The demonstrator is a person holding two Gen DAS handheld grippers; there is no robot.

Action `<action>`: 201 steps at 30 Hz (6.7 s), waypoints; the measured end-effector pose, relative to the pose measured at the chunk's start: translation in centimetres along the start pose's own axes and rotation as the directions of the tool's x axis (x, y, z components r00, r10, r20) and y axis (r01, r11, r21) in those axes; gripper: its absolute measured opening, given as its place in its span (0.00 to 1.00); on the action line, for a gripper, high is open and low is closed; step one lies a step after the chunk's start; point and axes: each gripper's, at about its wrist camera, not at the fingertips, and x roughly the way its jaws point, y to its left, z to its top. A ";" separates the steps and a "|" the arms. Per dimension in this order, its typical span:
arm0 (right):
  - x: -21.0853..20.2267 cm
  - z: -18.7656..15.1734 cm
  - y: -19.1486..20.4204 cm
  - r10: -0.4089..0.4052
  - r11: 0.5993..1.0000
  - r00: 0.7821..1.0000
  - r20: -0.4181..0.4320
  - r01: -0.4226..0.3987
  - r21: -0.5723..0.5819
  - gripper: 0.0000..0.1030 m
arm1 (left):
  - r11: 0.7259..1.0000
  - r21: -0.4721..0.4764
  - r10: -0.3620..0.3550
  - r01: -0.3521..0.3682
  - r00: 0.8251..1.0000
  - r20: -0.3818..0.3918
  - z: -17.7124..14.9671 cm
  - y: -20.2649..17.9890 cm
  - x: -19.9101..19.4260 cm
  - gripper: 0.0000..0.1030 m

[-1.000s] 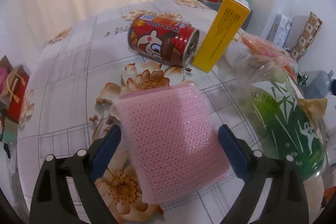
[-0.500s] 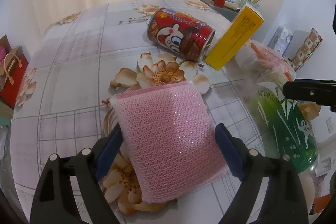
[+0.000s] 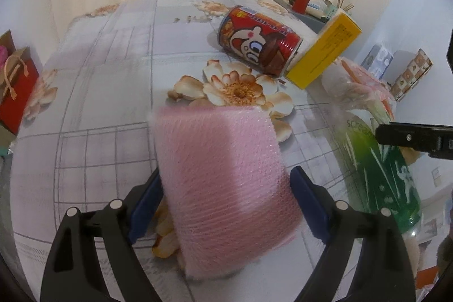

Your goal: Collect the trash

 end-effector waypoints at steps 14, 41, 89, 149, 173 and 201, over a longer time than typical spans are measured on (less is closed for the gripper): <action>-1.5 -6.5 2.0 0.084 0.996 0.996 0.021 -0.084 0.013 0.43 | 0.999 0.051 0.009 -0.008 1.000 -0.027 -2.6 1.0 -1.9 0.83; 0.2 -6.8 2.0 0.157 0.987 0.987 0.029 -0.157 0.024 0.70 | 0.993 0.068 -0.083 0.094 0.984 -0.156 -1.9 1.9 -4.1 0.92; -1.7 -9.0 -0.8 0.390 0.905 0.909 0.144 -0.407 0.119 0.55 | 0.989 0.139 -0.036 0.045 0.997 -0.066 0.2 -1.7 -5.0 0.83; -3.1 -19.6 -14.7 0.481 0.752 0.774 0.412 -0.606 0.261 0.74 | 0.922 0.121 -0.354 0.369 0.927 -0.124 1.7 -13.0 -5.5 0.83; 2.1 -15.0 0.5 0.493 0.853 0.868 0.059 -0.496 0.163 0.79 | 0.886 -0.111 -0.450 0.449 0.893 0.017 -5.1 -3.9 -2.3 0.83; 7.5 -17.7 -3.3 0.625 0.660 0.768 0.141 -0.616 0.431 0.54 | 0.888 -0.101 -0.447 0.449 0.894 0.042 -4.7 -4.4 -4.5 0.83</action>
